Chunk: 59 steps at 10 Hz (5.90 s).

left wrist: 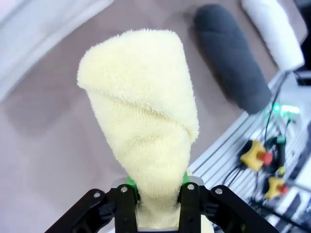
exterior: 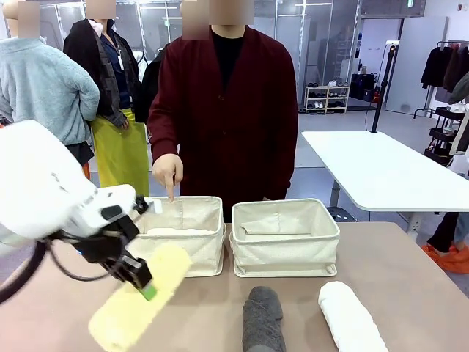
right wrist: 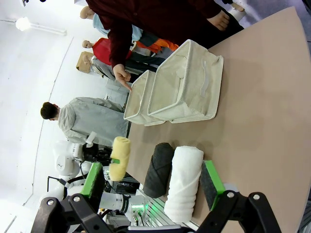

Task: Divide the towels into two baskets.
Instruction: Pick up one hotel-folded towel from the bottom of the table and place it in the Fabric basket indicated by the person.

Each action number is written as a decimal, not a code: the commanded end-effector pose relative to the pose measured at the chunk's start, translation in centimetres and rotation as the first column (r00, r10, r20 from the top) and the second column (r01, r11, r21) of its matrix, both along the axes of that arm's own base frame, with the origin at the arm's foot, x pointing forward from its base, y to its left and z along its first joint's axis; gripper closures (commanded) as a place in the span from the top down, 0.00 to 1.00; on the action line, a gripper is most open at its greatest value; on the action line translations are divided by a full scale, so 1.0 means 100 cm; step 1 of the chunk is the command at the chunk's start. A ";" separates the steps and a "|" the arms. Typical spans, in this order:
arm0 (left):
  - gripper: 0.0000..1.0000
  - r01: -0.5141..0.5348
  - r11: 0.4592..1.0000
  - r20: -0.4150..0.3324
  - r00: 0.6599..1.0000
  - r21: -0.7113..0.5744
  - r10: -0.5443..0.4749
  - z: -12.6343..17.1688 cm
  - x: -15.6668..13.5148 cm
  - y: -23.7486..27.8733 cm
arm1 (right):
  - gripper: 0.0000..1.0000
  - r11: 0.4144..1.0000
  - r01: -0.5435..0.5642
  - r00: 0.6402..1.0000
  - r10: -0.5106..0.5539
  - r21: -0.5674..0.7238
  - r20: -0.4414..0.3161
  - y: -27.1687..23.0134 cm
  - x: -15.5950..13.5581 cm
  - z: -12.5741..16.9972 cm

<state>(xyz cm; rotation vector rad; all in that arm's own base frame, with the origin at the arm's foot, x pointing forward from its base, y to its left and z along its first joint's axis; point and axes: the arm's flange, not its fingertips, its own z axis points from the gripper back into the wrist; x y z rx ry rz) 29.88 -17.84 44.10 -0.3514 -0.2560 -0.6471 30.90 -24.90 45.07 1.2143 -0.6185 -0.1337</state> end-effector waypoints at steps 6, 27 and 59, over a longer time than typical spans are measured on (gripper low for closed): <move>0.00 0.306 0.950 0.142 0.940 0.060 -0.312 0.023 -0.006 0.025 | 1.00 1.000 -0.001 1.000 0.001 0.003 0.009 0.001 -0.002 0.003; 1.00 0.517 0.534 0.160 0.601 0.669 -0.783 0.030 0.284 -0.037 | 1.00 1.000 -0.001 1.000 0.001 0.003 0.009 0.001 -0.002 0.003; 1.00 -0.054 0.613 -0.049 0.999 -0.788 0.024 -0.071 0.041 0.411 | 1.00 1.000 -0.001 1.000 0.001 0.003 0.009 0.001 -0.002 0.003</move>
